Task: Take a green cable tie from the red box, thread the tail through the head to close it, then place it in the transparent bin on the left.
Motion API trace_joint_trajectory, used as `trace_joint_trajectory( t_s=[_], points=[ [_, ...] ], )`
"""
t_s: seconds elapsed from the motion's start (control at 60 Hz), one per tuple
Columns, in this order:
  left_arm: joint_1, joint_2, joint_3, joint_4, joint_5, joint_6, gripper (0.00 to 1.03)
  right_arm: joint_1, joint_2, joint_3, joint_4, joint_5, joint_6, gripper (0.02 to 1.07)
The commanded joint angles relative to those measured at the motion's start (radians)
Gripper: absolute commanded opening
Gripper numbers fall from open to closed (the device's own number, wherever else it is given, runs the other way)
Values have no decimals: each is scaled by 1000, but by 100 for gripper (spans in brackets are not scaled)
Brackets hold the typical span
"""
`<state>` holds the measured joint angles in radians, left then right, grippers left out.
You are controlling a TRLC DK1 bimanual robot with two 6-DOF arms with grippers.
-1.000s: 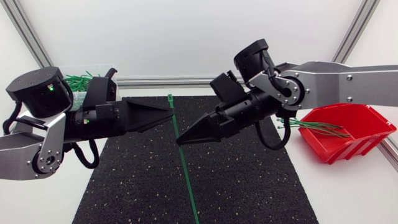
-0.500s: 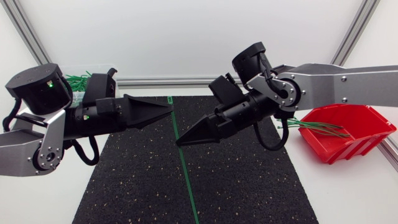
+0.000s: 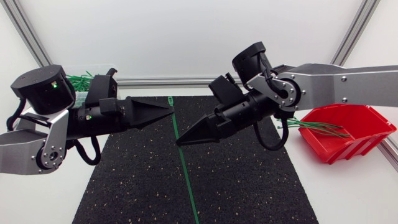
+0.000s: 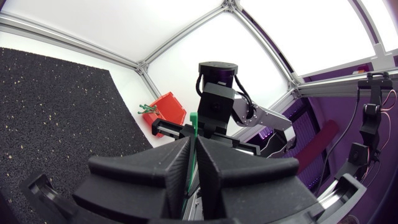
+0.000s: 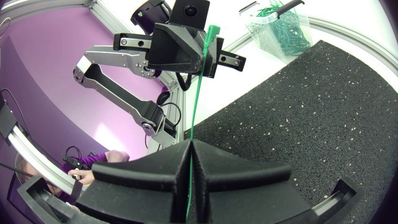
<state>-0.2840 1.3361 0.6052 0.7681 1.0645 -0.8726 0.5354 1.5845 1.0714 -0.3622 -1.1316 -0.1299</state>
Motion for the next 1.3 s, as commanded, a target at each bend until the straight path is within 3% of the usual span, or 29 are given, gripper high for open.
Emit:
trace_joint_trajectory(
  t_s=[0.0, 0.033, 0.4, 0.533, 0.7, 0.733, 1.05, 1.2, 1.283],
  points=[
    [8, 3, 27, 17, -3, -37, 9, 8, 17, -27, 9, 3, 21, 8],
    [8, 3, 28, 17, -9, -39, 4, 9, 17, -27, 9, 6, 21, 8],
    [14, 11, 57, 16, -15, -62, 4, 29, 14, -25, 14, 50, 19, 9],
    [42, 12, 88, 13, 5, -86, 4, 29, -17, -31, 11, 92, 21, 50],
    [89, 9, 113, 3, 37, -111, 4, 12, -60, -30, 5, 135, -2, 85],
    [101, 9, 120, 0, 48, -118, 4, 8, -80, -34, 3, 136, -59, 104],
    [163, 57, 182, -56, 101, -94, 4, -49, -124, -16, -77, 153, -290, 104],
    [174, 86, 226, -170, 101, 6, 4, -60, -107, 2, -127, 435, -395, 104],
    [174, 98, 261, -309, 74, 129, 4, -80, -87, 16, -136, 472, -425, 104]
  ],
)
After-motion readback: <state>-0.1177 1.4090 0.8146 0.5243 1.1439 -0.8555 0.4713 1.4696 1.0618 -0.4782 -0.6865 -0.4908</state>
